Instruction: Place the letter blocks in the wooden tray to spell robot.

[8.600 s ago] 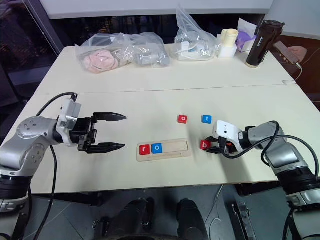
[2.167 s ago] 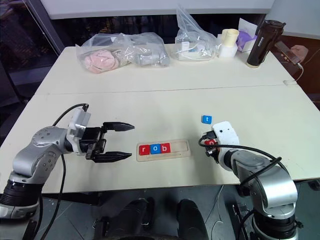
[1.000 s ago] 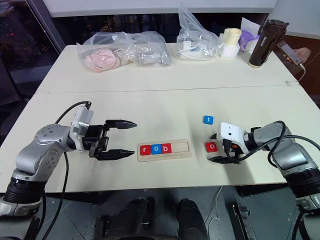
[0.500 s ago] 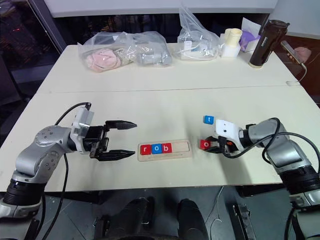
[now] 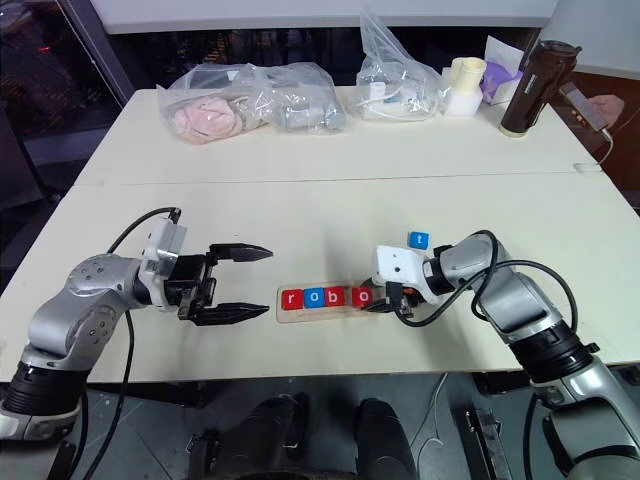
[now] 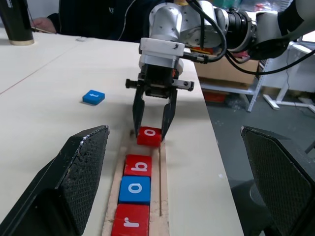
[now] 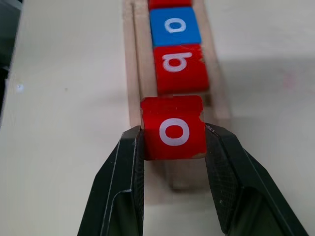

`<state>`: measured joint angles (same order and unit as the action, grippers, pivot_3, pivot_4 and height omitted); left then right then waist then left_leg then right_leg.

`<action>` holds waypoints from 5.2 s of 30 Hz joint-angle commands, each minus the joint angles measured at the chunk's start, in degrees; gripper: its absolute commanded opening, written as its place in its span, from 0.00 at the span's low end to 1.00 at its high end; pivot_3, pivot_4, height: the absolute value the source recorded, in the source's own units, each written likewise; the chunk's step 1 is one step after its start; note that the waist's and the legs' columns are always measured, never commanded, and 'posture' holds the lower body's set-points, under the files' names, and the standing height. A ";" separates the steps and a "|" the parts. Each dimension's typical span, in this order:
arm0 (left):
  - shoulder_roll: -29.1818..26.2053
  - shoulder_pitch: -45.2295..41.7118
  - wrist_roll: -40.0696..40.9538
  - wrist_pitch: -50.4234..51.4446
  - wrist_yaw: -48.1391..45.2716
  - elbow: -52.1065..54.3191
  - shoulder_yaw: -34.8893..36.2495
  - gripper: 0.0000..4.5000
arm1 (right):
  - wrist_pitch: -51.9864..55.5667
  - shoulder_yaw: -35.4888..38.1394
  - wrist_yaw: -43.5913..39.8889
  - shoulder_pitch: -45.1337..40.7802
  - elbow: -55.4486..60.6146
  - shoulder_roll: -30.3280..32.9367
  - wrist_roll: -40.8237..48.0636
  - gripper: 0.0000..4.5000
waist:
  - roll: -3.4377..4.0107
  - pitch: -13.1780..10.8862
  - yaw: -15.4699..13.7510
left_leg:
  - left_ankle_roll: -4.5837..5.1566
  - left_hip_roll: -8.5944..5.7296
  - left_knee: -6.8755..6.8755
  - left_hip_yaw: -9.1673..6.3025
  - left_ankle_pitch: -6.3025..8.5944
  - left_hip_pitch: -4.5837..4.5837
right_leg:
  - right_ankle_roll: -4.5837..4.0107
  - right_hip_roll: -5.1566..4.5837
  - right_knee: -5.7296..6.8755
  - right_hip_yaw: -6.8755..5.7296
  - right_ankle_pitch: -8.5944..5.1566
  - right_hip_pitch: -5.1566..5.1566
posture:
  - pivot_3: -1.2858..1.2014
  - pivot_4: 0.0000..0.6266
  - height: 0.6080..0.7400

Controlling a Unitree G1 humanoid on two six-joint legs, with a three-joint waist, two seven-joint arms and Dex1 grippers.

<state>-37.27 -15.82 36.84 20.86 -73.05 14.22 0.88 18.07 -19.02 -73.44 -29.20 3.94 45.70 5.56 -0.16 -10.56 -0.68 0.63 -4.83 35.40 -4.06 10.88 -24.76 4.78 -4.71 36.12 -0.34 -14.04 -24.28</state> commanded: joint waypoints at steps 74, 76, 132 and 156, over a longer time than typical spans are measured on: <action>0.30 -0.68 0.66 -0.10 1.80 2.09 -0.04 1.00 | -2.81 1.74 1.72 -4.89 -6.26 -4.14 -3.71 0.99 | 0.01 0.01 0.05 | -0.01 0.00 0.12 0.01 -0.01 0.01 | 0.02 0.05 0.09 0.00 0.05 0.02 | 0.52 0.24 0.98; 0.33 -0.67 0.58 -0.16 1.79 2.07 -0.09 1.00 | -1.56 2.18 0.81 -4.53 -4.71 -3.75 -2.72 0.99 | 0.01 0.01 0.05 | -0.01 0.00 0.12 0.01 -0.01 0.01 | 0.03 0.05 0.09 0.00 0.06 0.03 | 0.52 0.24 0.98; 1.25 -0.83 0.47 -0.30 2.73 2.08 -0.60 1.00 | 5.38 13.93 17.90 -5.31 -9.95 -3.83 -5.57 0.99 | 0.02 0.01 0.08 | -0.01 0.02 0.24 0.02 -0.01 0.01 | -0.02 0.06 0.17 0.02 0.06 0.03 | 0.52 0.24 0.98; 2.02 -1.85 -0.47 -1.15 2.23 0.76 -1.41 1.00 | 61.18 28.08 61.78 -4.21 8.23 -32.25 -8.75 0.99 | 0.11 0.07 0.28 | -0.01 0.01 0.19 0.06 -0.02 0.01 | 0.03 0.10 0.23 0.06 0.10 -0.04 | 0.52 0.24 0.98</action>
<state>-35.30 -17.03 36.25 20.72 -70.82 14.35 -0.98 78.13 7.58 -12.72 -33.35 10.46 14.04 -3.80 -0.04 -10.49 -0.40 0.62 -4.82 35.60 -4.00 10.86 -24.75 4.84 -4.60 36.35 -0.28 -13.92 -24.33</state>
